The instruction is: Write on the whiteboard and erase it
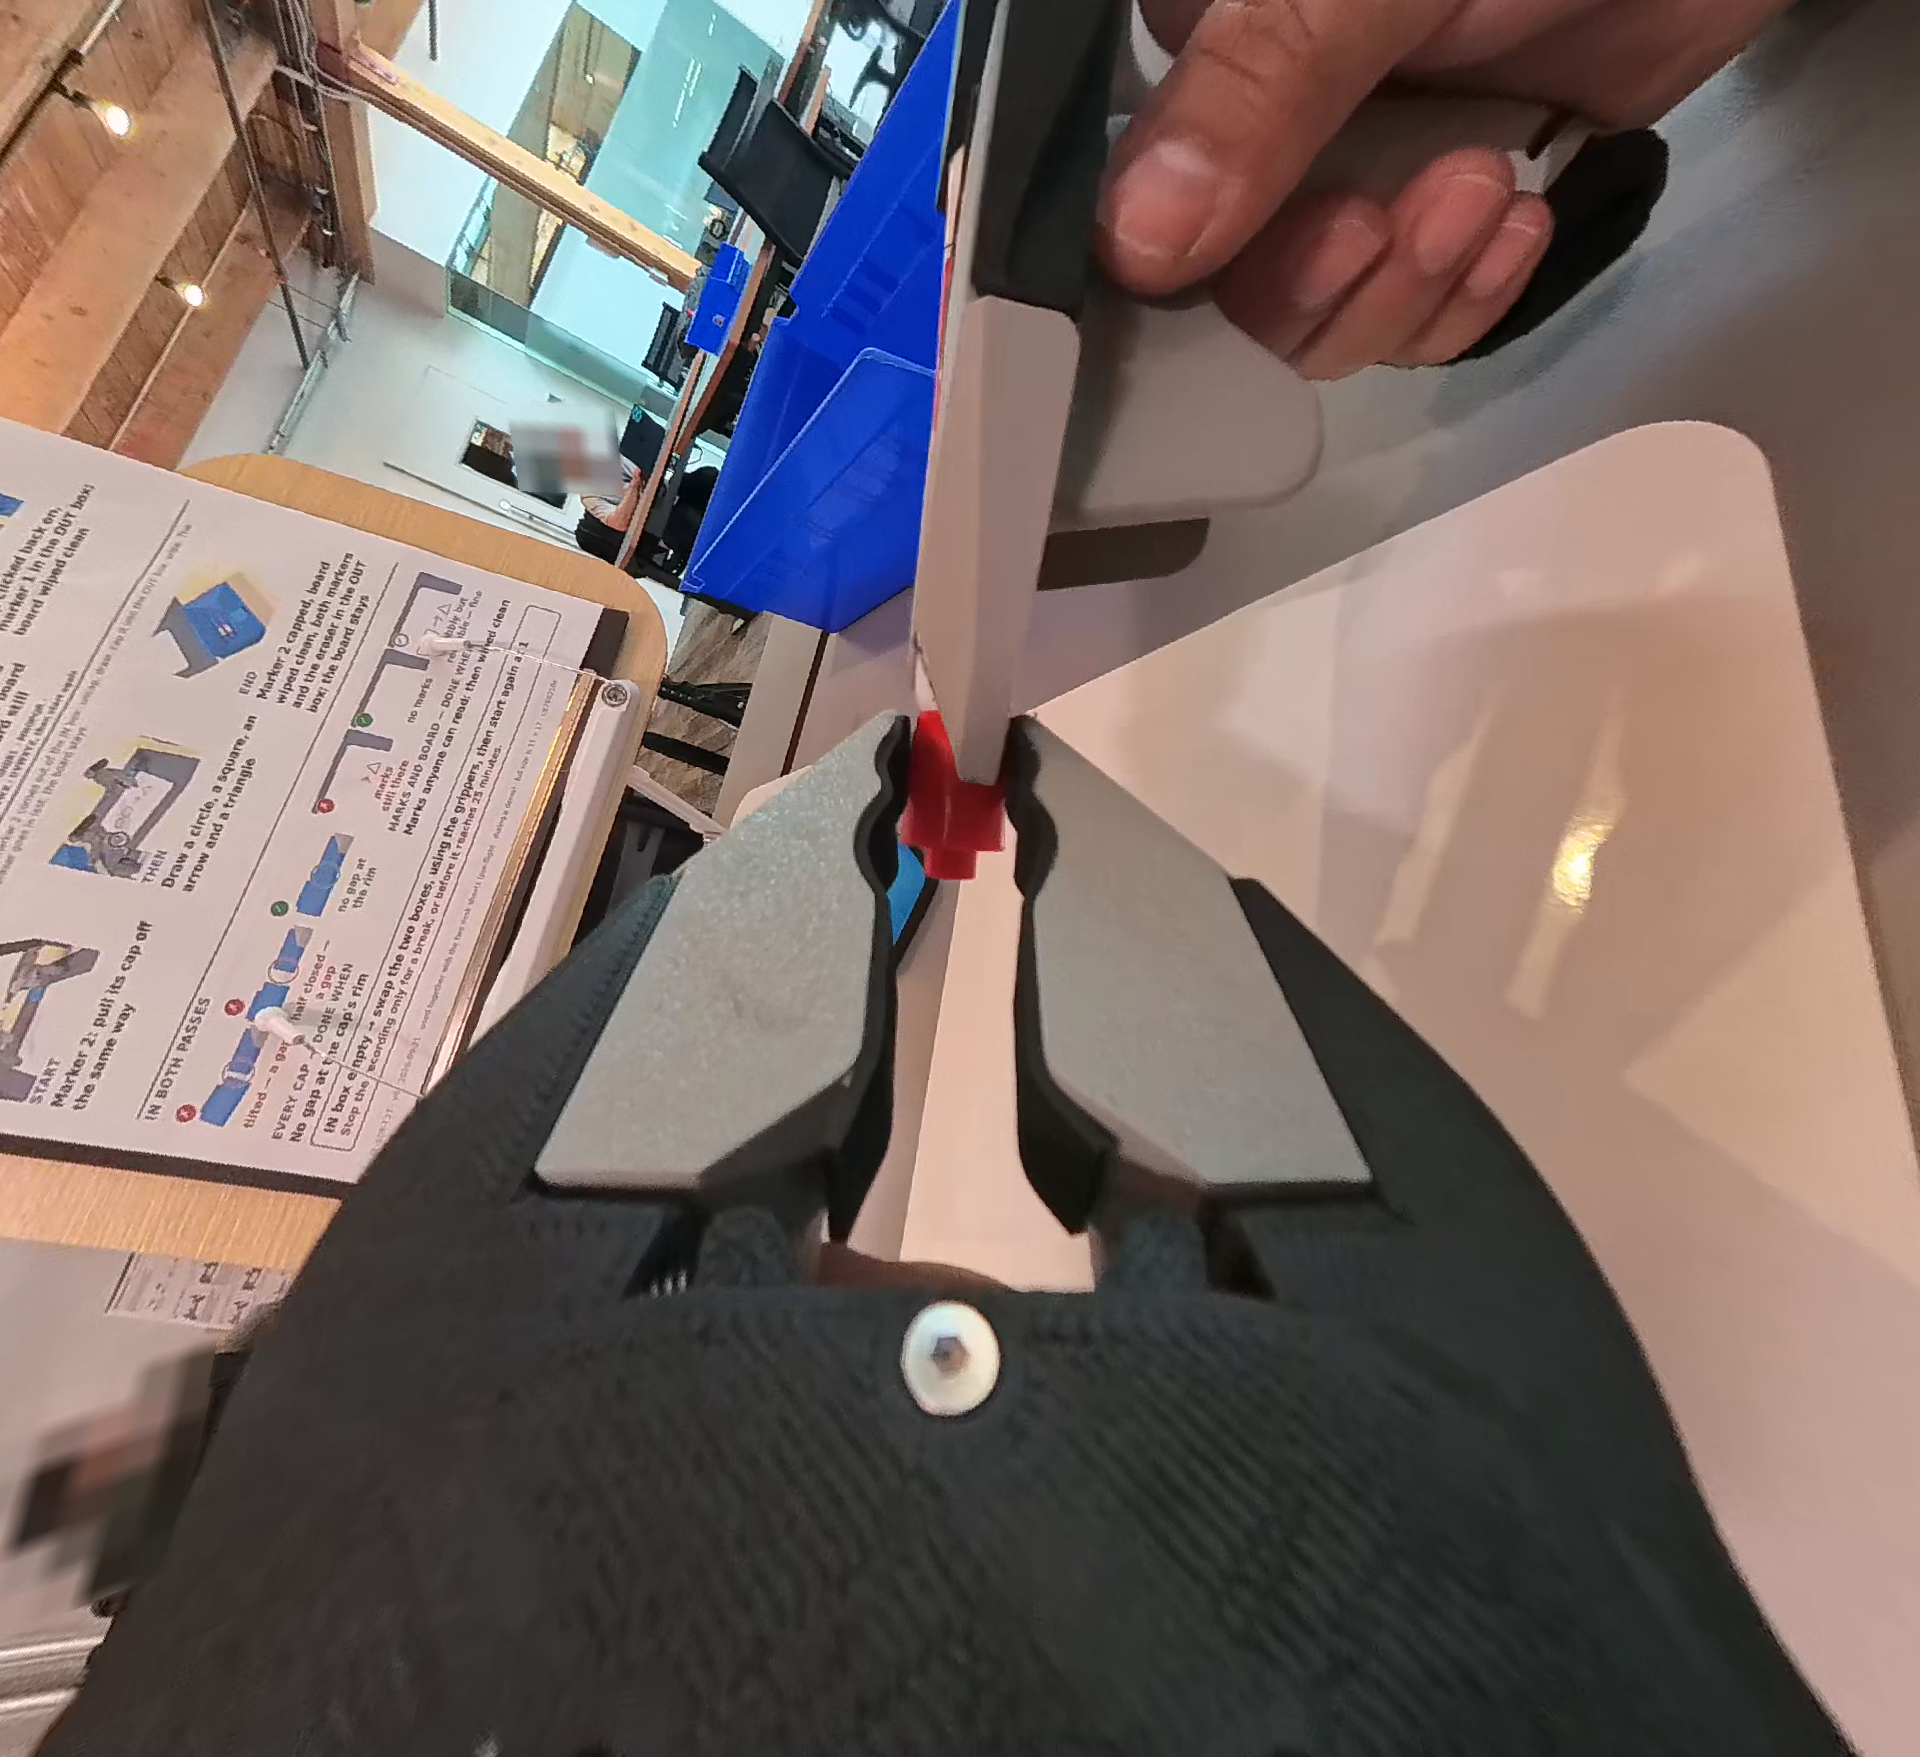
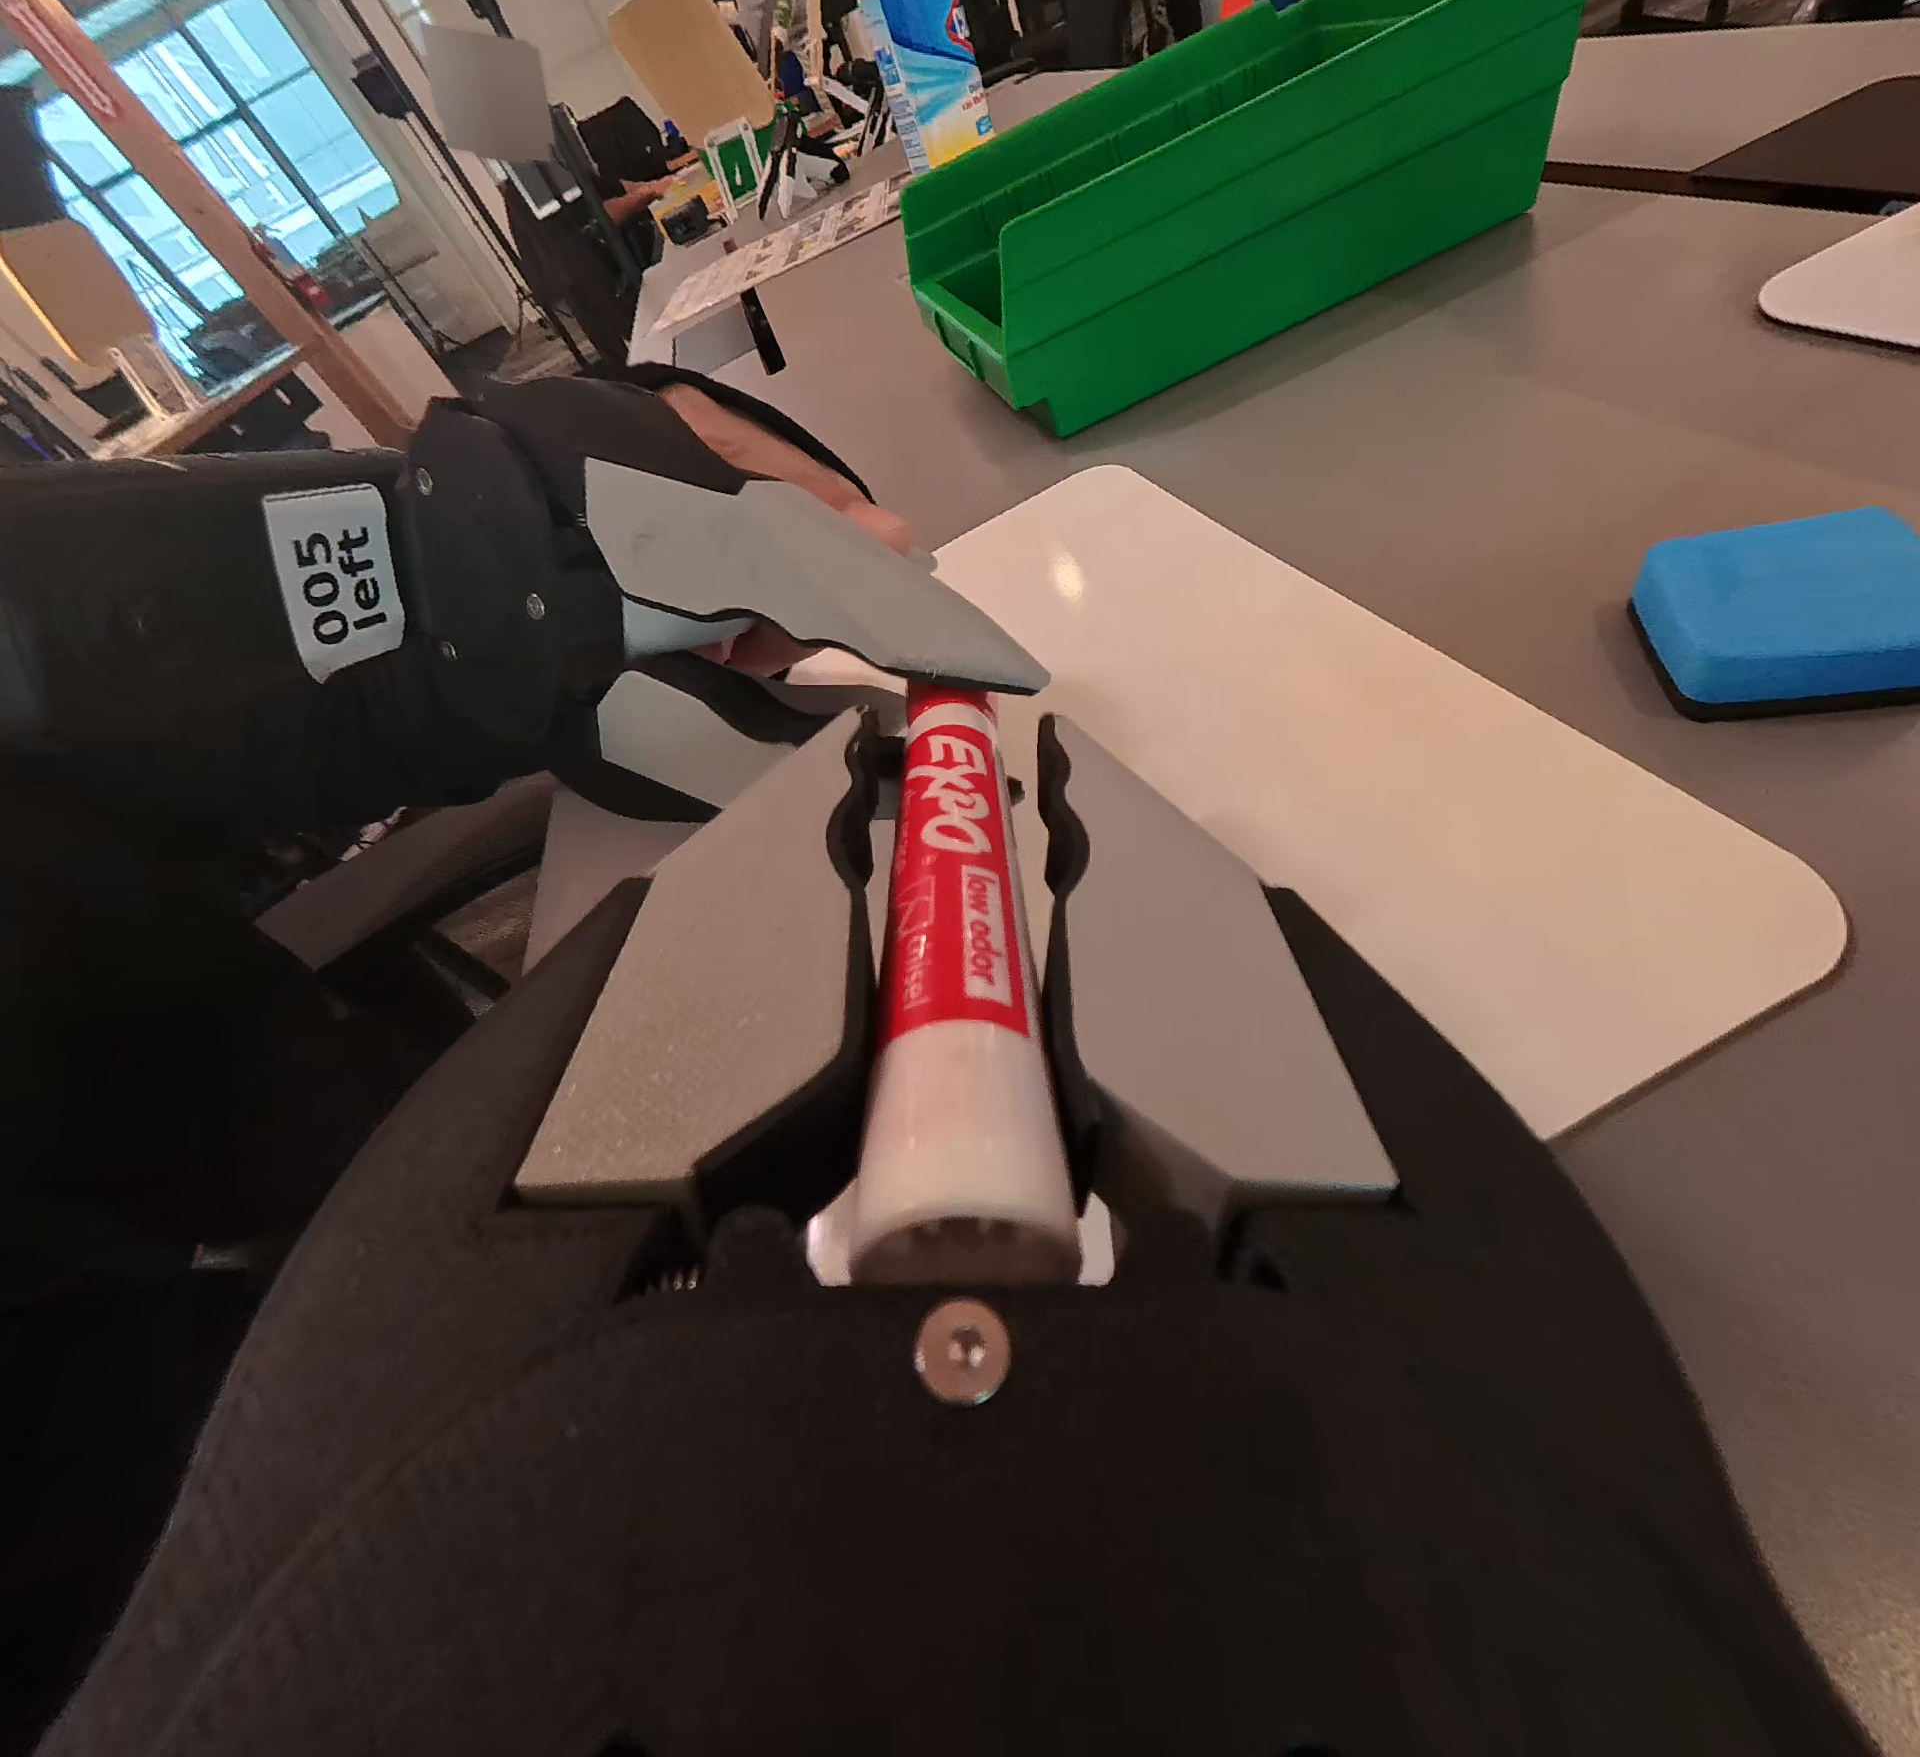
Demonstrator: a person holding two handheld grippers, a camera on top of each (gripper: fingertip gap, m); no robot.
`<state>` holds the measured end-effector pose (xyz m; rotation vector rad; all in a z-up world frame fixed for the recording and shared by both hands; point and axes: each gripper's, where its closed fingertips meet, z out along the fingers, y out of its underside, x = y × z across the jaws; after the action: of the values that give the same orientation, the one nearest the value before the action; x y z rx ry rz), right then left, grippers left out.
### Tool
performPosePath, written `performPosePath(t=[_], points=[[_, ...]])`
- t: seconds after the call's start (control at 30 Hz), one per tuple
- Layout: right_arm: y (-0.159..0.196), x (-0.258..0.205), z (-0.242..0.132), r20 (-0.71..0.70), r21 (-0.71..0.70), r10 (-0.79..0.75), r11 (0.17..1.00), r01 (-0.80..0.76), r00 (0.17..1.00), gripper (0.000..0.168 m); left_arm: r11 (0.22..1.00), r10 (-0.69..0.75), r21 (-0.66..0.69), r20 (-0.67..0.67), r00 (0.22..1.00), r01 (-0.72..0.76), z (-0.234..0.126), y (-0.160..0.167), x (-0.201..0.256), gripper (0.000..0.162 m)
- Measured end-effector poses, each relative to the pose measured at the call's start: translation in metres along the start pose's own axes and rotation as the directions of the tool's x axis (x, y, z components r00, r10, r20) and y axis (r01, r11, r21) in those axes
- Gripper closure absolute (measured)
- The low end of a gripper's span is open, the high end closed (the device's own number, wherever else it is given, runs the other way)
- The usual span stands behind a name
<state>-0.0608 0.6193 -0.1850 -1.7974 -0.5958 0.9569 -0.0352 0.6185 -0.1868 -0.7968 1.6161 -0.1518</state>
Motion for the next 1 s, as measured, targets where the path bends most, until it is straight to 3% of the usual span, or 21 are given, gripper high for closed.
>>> performPosePath(t=[0.03, 0.63, 1.0], points=[[0.000, 0.000, 0.000, -0.005, 0.001, 0.001, 1.000, -0.001, 1.000, 0.140, 1.000, -0.001, 0.001, 0.004, 1.000, 0.001, 0.000, 0.000, -0.001, 0.145], [-0.001, 0.003, -0.001, -0.038, 0.017, 0.001, 1.000, 0.000, 0.999, 0.141, 1.000, 0.001, 0.004, 0.016, 1.000, -0.001, -0.003, 0.006, -0.003, 0.144], [0.004, -0.007, 0.002, -0.030, -0.029, -0.094, 0.995, 0.094, 0.995, 0.141, 0.990, -0.128, 0.040, -0.178, 0.976, 0.137, -0.013, 0.004, 0.008, 0.145]])
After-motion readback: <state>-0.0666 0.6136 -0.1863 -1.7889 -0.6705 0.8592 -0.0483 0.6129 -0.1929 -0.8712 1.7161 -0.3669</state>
